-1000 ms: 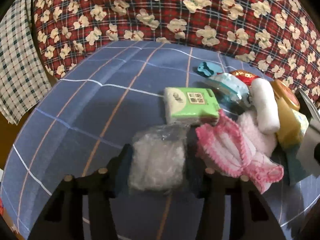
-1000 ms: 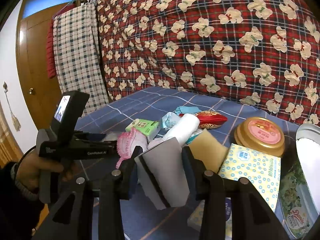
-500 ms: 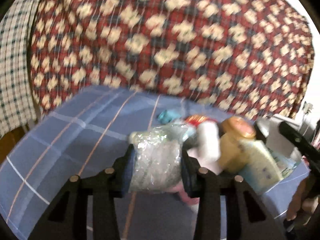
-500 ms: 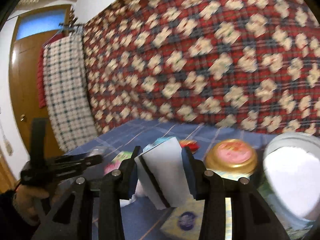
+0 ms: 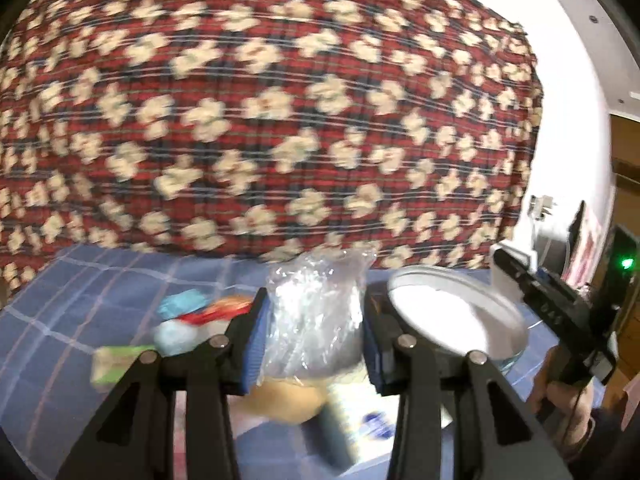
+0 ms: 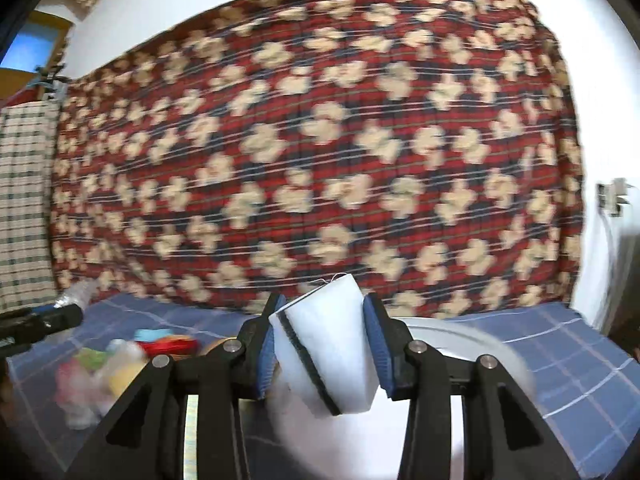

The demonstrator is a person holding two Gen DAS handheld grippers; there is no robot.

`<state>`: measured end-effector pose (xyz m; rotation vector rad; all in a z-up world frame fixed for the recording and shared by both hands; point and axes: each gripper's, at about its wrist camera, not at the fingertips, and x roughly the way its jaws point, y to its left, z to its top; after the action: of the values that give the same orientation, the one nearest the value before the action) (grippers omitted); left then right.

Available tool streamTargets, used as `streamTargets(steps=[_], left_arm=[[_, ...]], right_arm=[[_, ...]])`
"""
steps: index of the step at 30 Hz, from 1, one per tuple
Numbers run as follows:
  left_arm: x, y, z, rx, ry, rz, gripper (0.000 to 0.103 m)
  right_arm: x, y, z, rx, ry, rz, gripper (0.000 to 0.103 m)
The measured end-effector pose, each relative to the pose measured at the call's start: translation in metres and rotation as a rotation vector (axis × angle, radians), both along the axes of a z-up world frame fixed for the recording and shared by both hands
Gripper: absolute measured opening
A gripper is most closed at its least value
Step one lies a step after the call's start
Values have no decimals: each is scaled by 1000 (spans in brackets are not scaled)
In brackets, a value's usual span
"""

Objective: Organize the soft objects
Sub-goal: 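Carry the sponge and plastic bag in both grippers over the round tin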

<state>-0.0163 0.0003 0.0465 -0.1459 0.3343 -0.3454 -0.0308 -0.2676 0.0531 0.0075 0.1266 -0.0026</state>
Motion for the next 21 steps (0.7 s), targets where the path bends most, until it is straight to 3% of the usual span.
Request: streamTargets(steps=[6,13,17,21], left_arm=[[20,-71,5,-37,0,-128,40],[47,-162,-7,19,44,-221,40],[66,-193,-23,49,113,-238,40],[72,-199,-36,45,162,-238,40]], right_arm=[[13,-46,-10,-23,62,-103,43],[34,-70,-23,7,167,-134,44],[42,-68,-31,-13,214,-151,44],[49,-72,-38,-1,268,-155,44]])
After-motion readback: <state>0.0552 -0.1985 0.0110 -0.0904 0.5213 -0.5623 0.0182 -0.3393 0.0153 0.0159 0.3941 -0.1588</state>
